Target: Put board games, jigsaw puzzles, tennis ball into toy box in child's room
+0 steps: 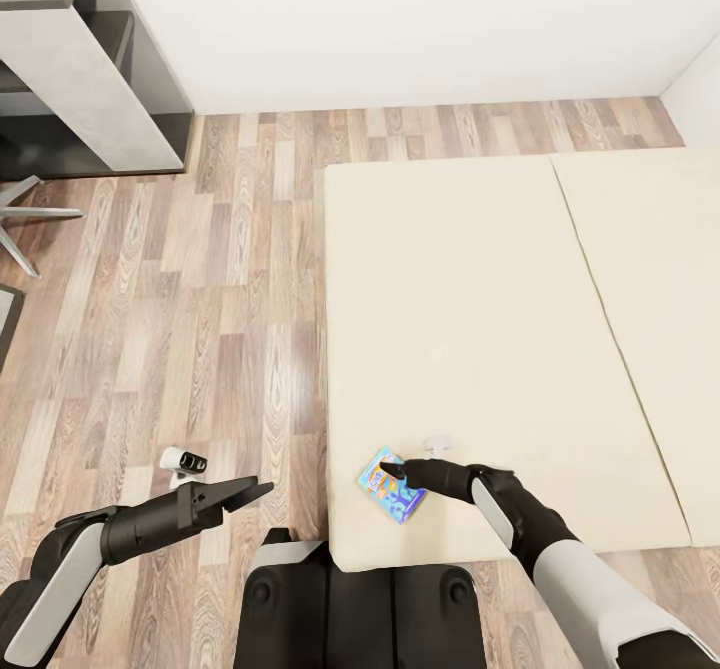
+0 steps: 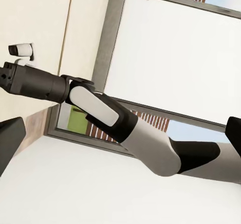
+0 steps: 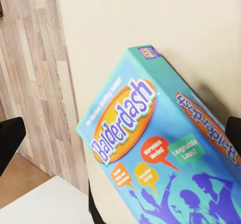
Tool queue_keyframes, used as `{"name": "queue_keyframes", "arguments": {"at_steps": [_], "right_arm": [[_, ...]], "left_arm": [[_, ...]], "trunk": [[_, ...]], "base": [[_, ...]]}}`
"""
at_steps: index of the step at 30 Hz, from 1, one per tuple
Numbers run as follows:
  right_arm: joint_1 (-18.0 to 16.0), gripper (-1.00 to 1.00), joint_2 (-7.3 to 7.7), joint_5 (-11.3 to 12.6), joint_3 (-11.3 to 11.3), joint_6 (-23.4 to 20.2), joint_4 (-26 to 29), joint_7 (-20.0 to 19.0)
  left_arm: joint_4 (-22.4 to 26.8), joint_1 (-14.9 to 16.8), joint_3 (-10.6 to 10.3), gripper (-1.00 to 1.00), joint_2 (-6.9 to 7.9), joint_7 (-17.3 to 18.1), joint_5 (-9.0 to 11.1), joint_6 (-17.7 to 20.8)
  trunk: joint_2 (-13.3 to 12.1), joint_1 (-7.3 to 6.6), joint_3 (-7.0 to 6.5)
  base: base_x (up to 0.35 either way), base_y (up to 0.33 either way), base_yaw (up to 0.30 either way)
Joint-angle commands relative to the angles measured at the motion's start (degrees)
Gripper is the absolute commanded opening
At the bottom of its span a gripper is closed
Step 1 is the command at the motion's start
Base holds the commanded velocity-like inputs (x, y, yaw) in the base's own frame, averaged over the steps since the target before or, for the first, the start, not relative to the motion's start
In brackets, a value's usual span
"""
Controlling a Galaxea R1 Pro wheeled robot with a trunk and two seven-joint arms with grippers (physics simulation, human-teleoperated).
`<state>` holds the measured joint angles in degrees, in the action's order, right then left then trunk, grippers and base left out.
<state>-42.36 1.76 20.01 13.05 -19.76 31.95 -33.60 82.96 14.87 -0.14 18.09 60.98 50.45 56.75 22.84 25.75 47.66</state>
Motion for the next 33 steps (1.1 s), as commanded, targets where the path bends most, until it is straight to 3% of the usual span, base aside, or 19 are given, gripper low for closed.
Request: {"name": "queue_keyframes", "arguments": {"at_steps": [1, 17, 33], "right_arm": [[0.0, 1.0, 0.09, 0.5, 0.3, -0.4, 0.1, 0.1], [-0.1, 1.0, 1.1, 0.7, 0.2, -1.2, 0.1, 0.0], [-0.2, 1.0, 1.27, 0.6, 0.5, -8.0, 0.0, -0.1]], "left_arm": [[0.0, 0.0, 0.0, 1.0, 0.02, 0.1, 0.1, 0.2], [0.0, 0.0, -0.2, 1.0, 0.02, -0.1, 0.2, 0.2], [0.0, 0.0, -0.2, 1.0, 0.02, 0.1, 0.2, 0.2]], "trunk": [[0.1, 0.03, 0.06], [0.1, 0.03, 0.06], [0.1, 0.03, 0.06]], "base": [[0.0, 0.0, 0.0], [0.0, 0.0, 0.0], [0.0, 0.0, 0.0]]}}
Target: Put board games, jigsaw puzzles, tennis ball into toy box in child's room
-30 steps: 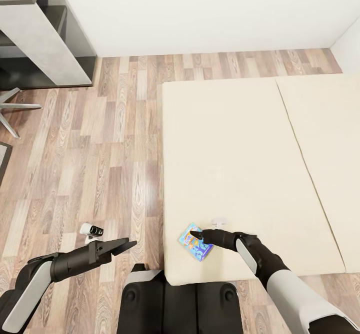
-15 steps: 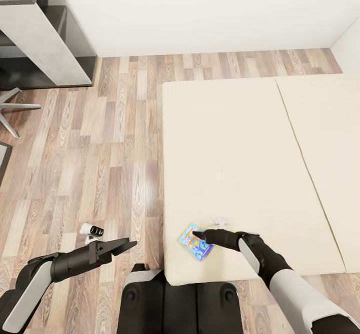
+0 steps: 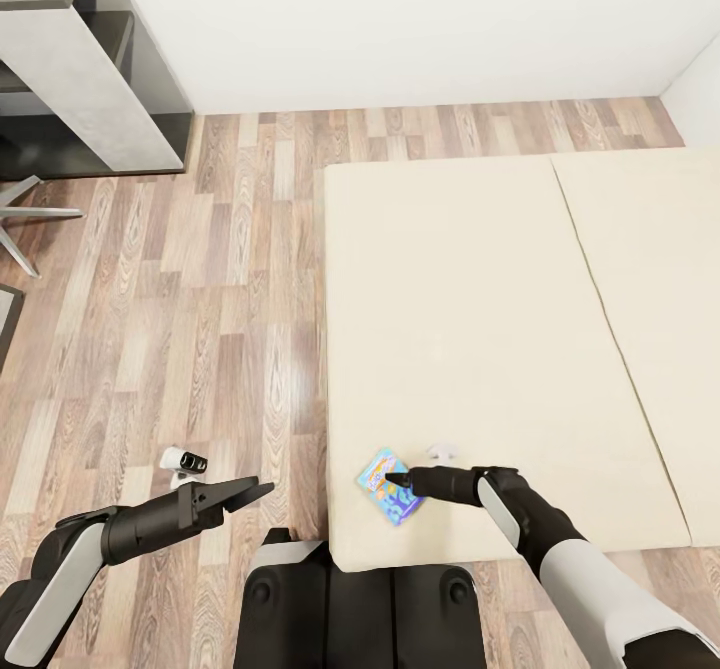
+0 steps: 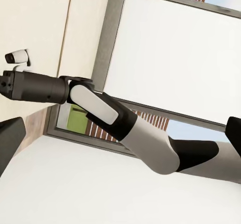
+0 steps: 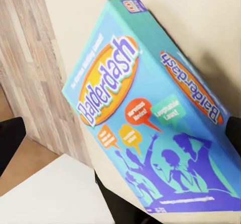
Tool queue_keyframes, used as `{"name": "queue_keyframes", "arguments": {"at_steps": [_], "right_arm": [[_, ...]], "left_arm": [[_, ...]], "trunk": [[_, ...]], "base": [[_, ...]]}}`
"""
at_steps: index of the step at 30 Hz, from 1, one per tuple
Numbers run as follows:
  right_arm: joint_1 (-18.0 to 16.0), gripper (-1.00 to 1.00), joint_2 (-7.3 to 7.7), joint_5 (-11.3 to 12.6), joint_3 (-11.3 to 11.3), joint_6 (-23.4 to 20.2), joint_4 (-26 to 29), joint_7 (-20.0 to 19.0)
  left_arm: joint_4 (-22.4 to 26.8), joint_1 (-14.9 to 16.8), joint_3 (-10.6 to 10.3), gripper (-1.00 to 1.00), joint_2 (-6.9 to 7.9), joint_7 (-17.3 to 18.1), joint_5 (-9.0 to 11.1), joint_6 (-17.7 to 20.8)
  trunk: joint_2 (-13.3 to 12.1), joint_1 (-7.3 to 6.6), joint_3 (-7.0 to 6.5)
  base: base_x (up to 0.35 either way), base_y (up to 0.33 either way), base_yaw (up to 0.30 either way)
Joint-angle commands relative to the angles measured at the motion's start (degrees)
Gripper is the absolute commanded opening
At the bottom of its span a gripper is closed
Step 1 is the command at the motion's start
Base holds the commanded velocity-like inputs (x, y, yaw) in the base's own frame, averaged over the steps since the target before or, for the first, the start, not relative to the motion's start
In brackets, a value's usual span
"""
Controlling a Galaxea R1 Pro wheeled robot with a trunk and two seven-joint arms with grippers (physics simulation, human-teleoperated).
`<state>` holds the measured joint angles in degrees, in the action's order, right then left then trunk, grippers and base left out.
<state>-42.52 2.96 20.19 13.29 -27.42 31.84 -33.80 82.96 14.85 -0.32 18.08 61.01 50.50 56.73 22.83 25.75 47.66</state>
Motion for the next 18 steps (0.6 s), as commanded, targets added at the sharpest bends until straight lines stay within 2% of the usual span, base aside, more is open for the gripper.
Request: {"name": "queue_keyframes", "arguments": {"at_steps": [1, 11, 18], "right_arm": [[0.0, 1.0, 0.06, 0.5, 0.3, -0.4, 0.1, 0.1], [0.0, 1.0, 0.03, 0.5, 0.4, -2.9, 0.1, 0.3], [0.0, 1.0, 0.03, 0.5, 0.4, -2.9, -0.3, 0.6]], "left_arm": [[0.0, 0.0, 0.0, 1.0, 0.03, 0.0, 0.1, 0.2], [0.0, 0.0, -0.1, 1.0, 0.03, -0.1, 0.1, 0.2], [0.0, 0.0, -0.1, 1.0, -0.04, -0.1, 0.1, 0.2]], "trunk": [[0.1, 0.03, 0.06], [0.1, 0.03, 0.06], [0.1, 0.03, 0.06]], "base": [[0.0, 0.0, 0.0], [0.0, 0.0, 0.0], [0.0, 0.0, 0.0]]}}
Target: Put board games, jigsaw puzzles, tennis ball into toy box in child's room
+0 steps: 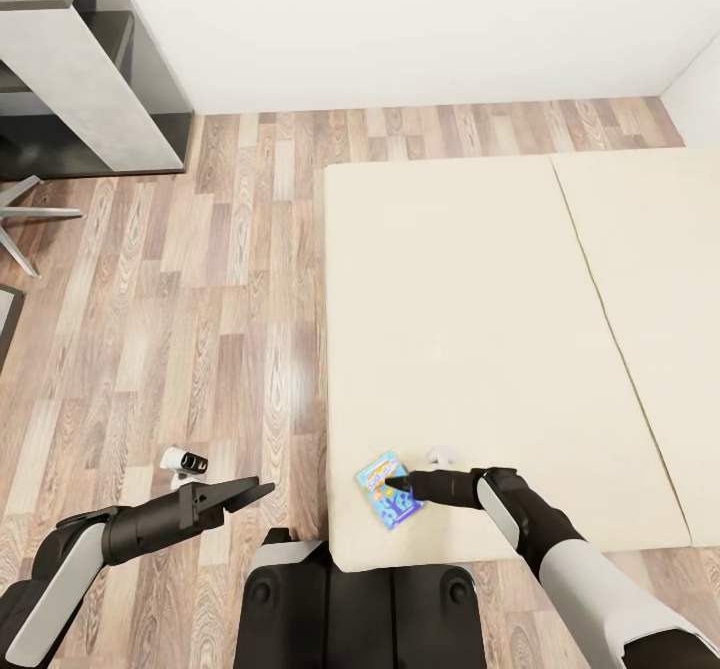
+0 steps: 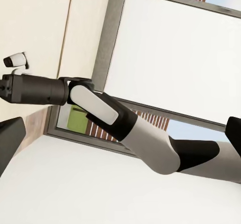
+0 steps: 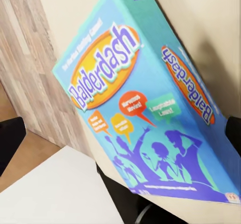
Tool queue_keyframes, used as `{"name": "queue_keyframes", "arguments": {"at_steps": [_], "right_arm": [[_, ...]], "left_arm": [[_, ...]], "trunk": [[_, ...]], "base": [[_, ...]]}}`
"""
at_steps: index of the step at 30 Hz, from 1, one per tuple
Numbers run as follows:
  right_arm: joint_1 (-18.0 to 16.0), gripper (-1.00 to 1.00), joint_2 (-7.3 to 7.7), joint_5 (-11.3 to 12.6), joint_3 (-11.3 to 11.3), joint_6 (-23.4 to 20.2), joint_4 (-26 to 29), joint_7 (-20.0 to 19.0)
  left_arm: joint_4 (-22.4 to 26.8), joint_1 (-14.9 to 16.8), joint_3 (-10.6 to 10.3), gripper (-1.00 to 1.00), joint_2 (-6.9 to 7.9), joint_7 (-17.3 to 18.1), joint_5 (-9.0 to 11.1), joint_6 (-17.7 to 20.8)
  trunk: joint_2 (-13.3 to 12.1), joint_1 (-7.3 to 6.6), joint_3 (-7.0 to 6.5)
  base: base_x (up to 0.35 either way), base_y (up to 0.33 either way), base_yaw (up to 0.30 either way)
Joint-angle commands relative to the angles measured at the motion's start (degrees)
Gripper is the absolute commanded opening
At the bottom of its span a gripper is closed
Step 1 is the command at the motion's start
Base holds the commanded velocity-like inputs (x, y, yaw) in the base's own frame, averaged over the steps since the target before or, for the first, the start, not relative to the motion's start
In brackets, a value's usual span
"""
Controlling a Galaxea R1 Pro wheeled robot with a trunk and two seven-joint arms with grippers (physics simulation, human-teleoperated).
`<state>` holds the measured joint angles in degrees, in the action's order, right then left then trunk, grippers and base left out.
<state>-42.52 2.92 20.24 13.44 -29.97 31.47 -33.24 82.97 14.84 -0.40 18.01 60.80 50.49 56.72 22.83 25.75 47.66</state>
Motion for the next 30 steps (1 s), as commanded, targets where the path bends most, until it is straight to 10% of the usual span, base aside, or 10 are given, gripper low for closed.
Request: {"name": "queue_keyframes", "arguments": {"at_steps": [1, 30], "right_arm": [[0.0, 1.0, 0.07, 0.4, 0.3, -0.2, -0.1, 0.1], [0.1, 1.0, 0.76, 0.4, -4.3, 4.4, -0.8, 0.2]], "left_arm": [[0.0, 0.0, 0.0, 1.0, 0.03, 0.0, 0.1, 0.2], [-2.5, 0.0, -0.6, 1.0, -0.6, -0.9, -2.2, -1.3]], "trunk": [[0.1, 0.03, 0.06], [0.1, 0.03, 0.06]], "base": [[0.0, 0.0, 0.0], [0.0, 0.0, 0.0]]}}
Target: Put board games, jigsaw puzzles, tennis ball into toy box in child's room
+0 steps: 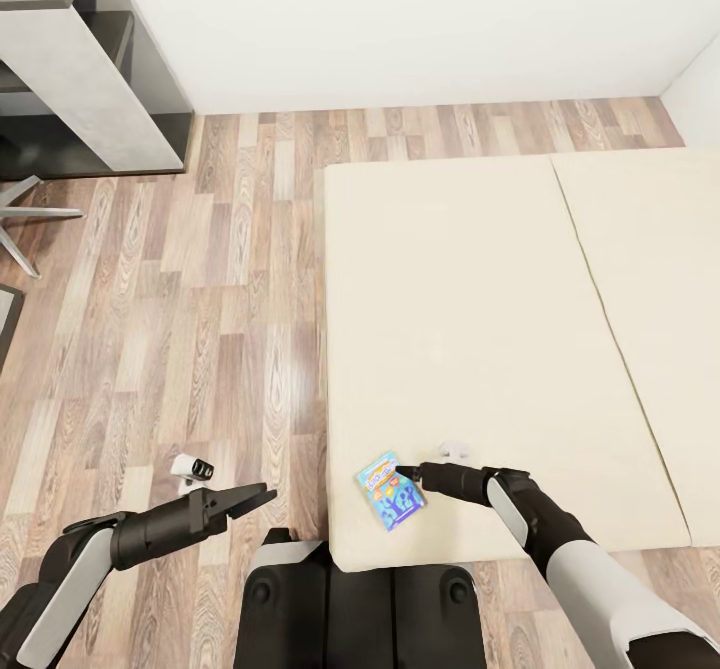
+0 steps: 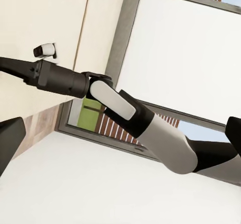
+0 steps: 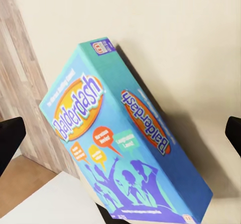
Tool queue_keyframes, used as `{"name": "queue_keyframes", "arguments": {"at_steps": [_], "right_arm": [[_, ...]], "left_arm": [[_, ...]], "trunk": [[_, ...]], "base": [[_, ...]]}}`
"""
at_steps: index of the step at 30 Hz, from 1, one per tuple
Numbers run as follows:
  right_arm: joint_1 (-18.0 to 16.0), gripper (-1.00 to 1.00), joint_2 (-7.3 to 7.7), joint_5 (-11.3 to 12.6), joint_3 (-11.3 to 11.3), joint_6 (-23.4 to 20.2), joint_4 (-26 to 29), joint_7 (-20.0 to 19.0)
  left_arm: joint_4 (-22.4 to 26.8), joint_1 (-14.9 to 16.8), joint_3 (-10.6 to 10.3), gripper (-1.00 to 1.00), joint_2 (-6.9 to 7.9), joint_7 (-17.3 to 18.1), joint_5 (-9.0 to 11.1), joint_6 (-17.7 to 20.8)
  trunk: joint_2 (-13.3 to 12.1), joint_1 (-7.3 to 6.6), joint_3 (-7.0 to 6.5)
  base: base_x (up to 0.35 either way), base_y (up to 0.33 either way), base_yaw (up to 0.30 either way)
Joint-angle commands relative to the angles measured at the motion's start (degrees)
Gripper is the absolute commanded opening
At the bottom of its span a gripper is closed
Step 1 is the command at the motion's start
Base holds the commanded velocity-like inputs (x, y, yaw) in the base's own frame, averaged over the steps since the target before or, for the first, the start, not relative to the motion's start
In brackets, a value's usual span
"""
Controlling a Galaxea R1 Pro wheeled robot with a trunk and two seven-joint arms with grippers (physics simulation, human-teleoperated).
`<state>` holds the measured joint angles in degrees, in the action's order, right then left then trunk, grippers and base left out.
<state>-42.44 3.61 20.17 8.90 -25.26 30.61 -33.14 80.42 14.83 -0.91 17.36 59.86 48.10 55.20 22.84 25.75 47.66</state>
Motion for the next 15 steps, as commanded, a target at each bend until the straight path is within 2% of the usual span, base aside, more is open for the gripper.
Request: {"name": "queue_keyframes", "arguments": {"at_steps": [1, 15], "right_arm": [[0.0, 1.0, 0.07, 0.5, 0.3, -0.3, 0.1, 0.1], [0.0, 1.0, 0.06, 0.5, 0.2, -0.4, 0.1, -0.2]], "left_arm": [[0.0, 0.0, -0.1, 1.0, 0.04, 0.0, 0.2, 0.3], [0.0, 0.0, -0.1, 1.0, 0.04, 0.0, 0.1, 0.2]], "trunk": [[0.1, 0.03, 0.06], [0.1, 0.03, 0.06]], "base": [[0.0, 0.0, 0.0], [0.0, 0.0, 0.0]]}}
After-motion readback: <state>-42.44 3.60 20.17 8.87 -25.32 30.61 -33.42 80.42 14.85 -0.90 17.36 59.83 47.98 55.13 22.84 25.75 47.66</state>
